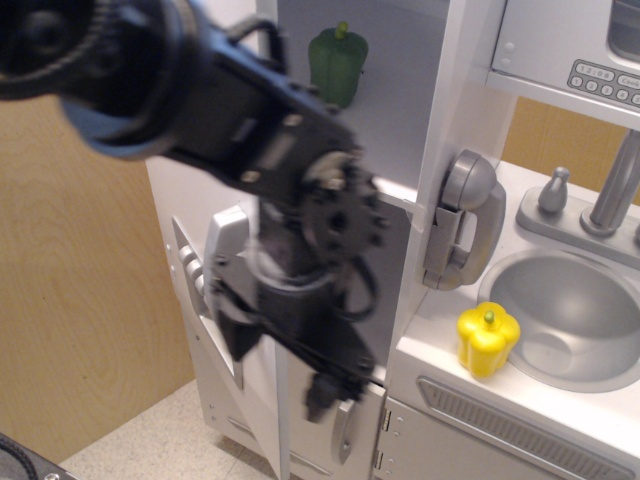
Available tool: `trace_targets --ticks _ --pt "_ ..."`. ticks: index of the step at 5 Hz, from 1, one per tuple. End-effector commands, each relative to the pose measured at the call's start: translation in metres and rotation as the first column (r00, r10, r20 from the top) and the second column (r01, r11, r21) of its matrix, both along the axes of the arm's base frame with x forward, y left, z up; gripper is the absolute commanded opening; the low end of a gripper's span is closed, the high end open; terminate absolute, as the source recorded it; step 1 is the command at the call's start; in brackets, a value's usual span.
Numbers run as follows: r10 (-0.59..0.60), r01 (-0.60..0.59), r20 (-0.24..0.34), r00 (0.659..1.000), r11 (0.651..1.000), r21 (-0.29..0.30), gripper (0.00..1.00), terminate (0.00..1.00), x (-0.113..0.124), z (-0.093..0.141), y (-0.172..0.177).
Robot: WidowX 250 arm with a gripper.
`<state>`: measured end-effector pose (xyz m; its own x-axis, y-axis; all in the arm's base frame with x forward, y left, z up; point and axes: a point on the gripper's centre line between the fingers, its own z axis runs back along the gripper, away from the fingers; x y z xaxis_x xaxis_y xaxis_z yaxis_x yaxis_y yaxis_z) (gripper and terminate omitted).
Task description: Open fridge
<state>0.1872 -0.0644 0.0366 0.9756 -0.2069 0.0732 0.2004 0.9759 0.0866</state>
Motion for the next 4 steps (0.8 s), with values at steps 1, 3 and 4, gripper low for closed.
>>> trace_targets --ticks 1,3,4 --pt "0.083 -0.077 0.097 0.992 0.995 -0.056 1.0 0.0 0.062 0.022 -0.038" --pt "0.186 -0.193 0.15 0.971 0.98 0.037 1.0 0.0 0.099 -0.005 0.006" --pt "0.18 -0.198 0.158 0.971 0.974 0.107 1.0 0.0 0.097 -0.027 0.022"
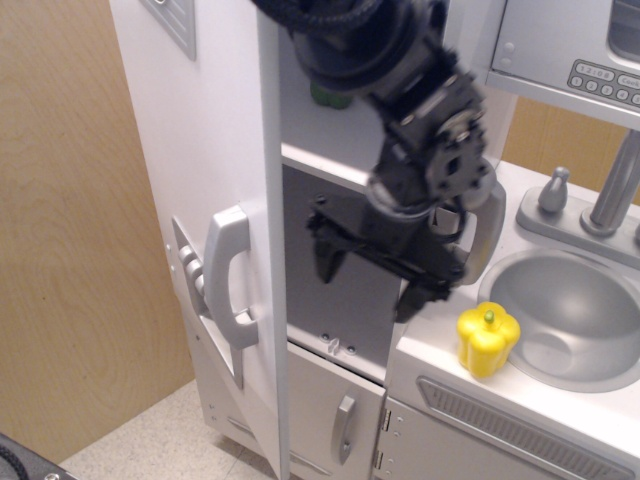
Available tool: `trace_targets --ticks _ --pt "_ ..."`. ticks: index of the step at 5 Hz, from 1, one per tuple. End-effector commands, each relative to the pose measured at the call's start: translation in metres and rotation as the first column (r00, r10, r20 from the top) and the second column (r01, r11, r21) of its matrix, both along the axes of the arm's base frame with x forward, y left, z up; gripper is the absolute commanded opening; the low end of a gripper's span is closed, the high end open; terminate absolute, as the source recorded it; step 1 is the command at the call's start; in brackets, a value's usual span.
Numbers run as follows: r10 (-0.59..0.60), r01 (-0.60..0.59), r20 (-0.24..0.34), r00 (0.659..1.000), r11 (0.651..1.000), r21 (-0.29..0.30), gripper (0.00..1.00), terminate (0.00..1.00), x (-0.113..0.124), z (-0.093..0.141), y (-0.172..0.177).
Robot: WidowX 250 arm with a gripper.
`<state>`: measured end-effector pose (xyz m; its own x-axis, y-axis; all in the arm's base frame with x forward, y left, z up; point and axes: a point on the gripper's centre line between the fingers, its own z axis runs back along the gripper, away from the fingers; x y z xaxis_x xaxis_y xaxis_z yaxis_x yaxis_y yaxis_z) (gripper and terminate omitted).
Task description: Open fridge
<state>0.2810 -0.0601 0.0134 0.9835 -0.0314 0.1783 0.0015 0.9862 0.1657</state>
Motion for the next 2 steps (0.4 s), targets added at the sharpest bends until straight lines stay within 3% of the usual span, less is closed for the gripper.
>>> trace_targets --ticks 1,2 --pt "0.016 -0.018 0.024 1.0 0.997 0.081 1.0 0.0 -0.001 -0.014 0.033" --pt "0.02 -0.023 0.032 0.999 0.994 0.11 1.0 0.0 -0.009 -0.02 0.051"
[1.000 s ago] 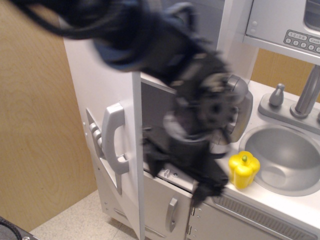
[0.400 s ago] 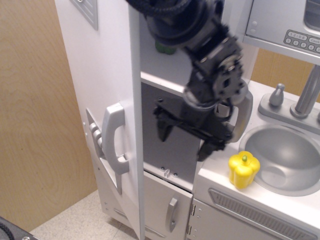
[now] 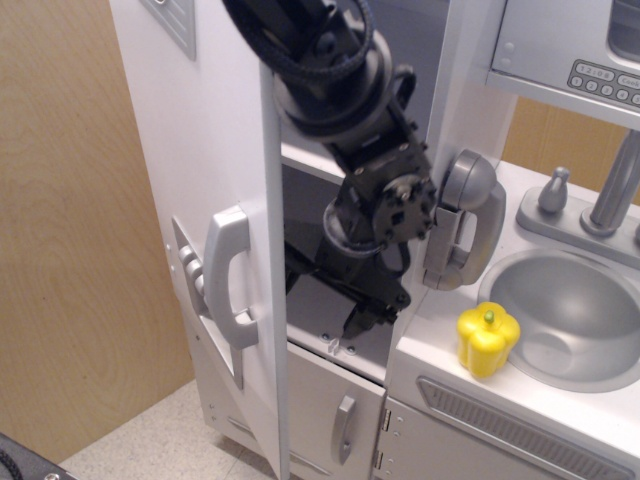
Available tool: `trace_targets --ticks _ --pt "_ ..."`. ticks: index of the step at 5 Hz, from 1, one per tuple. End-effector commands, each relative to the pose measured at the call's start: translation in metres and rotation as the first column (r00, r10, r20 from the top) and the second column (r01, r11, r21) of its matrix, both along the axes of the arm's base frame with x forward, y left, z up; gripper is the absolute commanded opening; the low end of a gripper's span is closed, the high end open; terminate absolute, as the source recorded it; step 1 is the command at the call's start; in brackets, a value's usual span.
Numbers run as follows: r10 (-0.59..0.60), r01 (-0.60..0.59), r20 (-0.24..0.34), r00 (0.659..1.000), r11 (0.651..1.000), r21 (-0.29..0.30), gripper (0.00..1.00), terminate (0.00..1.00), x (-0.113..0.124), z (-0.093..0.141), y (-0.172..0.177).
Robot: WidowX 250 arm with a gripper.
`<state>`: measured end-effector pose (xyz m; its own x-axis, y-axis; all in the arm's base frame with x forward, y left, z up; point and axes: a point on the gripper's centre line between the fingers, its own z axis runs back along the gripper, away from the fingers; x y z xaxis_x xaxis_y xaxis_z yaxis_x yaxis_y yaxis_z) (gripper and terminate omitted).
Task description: Open fridge
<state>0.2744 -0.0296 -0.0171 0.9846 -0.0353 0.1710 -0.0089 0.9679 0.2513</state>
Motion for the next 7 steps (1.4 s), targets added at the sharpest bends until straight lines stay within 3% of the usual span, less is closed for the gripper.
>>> trace_targets --ticks 1,4,5,7 --pt "-0.015 0.013 0.043 0.999 0.999 0.042 1.0 0.0 -0.02 0.007 0.04" --pt "-0.08 0.072 0.055 0.995 0.989 0.132 1.0 0.0 -0.064 -0.01 0.103" --pt "-0.068 0.052 0.103 0.992 0.987 0.149 1.0 0.0 -0.058 -0.011 0.12" --pt "0.08 -0.098 0.149 0.986 0.988 0.117 1.0 0.0 -0.004 -0.011 0.161"
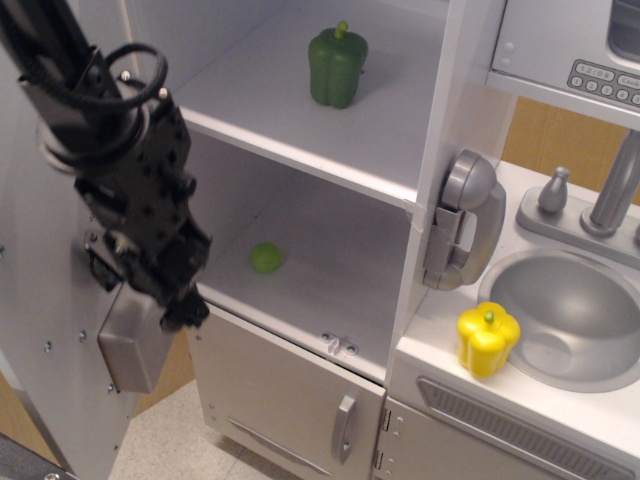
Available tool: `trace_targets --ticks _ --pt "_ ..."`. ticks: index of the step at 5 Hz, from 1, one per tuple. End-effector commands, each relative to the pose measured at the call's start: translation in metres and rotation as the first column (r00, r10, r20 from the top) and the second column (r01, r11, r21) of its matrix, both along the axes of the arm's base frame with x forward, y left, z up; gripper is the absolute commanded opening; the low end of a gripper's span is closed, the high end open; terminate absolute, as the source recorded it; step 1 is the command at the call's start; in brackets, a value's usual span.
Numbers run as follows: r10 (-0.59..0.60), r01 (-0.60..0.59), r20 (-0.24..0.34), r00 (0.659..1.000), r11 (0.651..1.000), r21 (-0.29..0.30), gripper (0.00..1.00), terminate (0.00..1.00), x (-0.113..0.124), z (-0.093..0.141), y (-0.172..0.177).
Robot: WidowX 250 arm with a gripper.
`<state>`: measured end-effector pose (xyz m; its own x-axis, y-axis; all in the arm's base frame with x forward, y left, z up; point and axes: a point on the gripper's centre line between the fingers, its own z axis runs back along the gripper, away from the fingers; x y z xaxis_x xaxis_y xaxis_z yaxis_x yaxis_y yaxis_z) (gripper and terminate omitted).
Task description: Open fridge
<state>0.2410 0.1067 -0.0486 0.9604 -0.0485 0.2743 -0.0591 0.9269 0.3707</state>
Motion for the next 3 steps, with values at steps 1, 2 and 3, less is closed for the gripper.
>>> trace_targets --ticks 1,2,3 --pt "0.071 -0.071 0.038 0.997 0.997 -0.01 1.0 0.0 0.0297 0.0204 0.0243" --pt "0.071 -0.071 0.038 0.997 0.997 -0.01 1.0 0.0 0.0297 0.0204 0.0243" --pt "0.071 -0.071 0.038 0.997 0.997 -0.01 1.0 1.0 0.0297 0.0204 0.0243"
